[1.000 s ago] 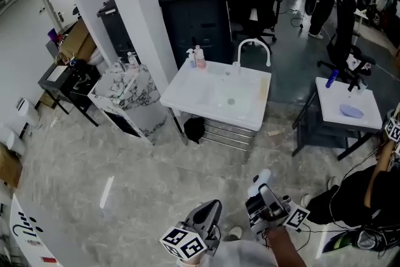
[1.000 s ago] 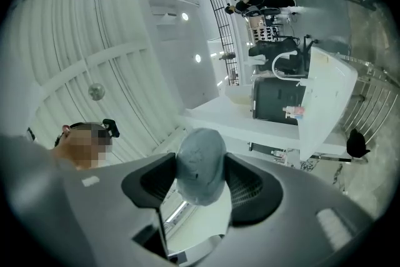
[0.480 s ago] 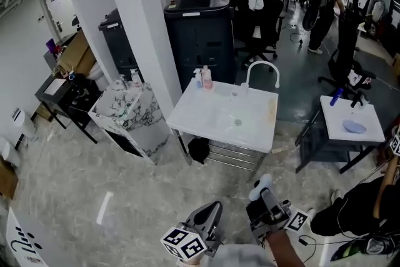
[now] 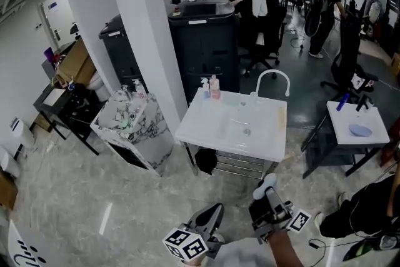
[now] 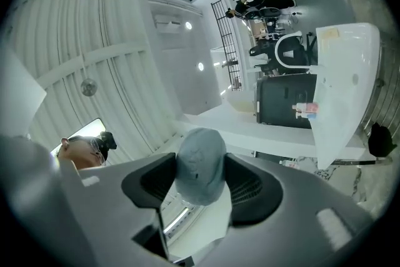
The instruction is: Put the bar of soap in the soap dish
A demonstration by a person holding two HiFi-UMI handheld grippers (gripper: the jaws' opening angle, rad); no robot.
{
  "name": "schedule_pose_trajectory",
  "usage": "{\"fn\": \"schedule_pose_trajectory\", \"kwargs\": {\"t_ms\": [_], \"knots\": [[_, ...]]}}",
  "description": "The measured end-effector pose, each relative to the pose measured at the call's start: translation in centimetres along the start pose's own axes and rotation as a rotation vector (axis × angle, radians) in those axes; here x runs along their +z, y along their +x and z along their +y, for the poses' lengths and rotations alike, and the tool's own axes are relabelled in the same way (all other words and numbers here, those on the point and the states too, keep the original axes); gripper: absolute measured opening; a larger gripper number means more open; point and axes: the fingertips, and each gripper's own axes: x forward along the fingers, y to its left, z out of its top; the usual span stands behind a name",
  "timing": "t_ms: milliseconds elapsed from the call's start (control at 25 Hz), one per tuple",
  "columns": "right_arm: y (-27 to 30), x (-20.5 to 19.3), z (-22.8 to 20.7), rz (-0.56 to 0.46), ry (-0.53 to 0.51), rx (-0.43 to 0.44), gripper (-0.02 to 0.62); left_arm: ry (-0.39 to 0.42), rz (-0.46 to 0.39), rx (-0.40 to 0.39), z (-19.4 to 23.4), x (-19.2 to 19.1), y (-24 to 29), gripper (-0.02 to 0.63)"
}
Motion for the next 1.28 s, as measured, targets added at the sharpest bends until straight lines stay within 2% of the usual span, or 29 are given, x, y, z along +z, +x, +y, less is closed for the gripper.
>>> {"fn": "schedule_pose_trajectory", "kwargs": {"t_ms": [240,600,960,1280], "knots": [[1.1,-1.0,-0.7,-0.020,-0.019,-0.024,0.264,-0.031,-0.005,-0.020,2.1,1.2,-0.6,0.005],[3.5,-1.2,-2.5,-0.006,-0.008,-0.024,0.264,-0.064,-0.010,-0.006,4.6,2.6,0.2,0.005],[6.7,3.0,-5.7,-0.017,0.010,-0.011,0.264,-0.054,0.017,0.016,6.1,4.2,5.4,0.005],[10.4,8.8,-8.8,-0.005,0.020,-0.005,0.264,-0.031,0.017,0.000,6.5,6.9,13.6,0.005]]}}
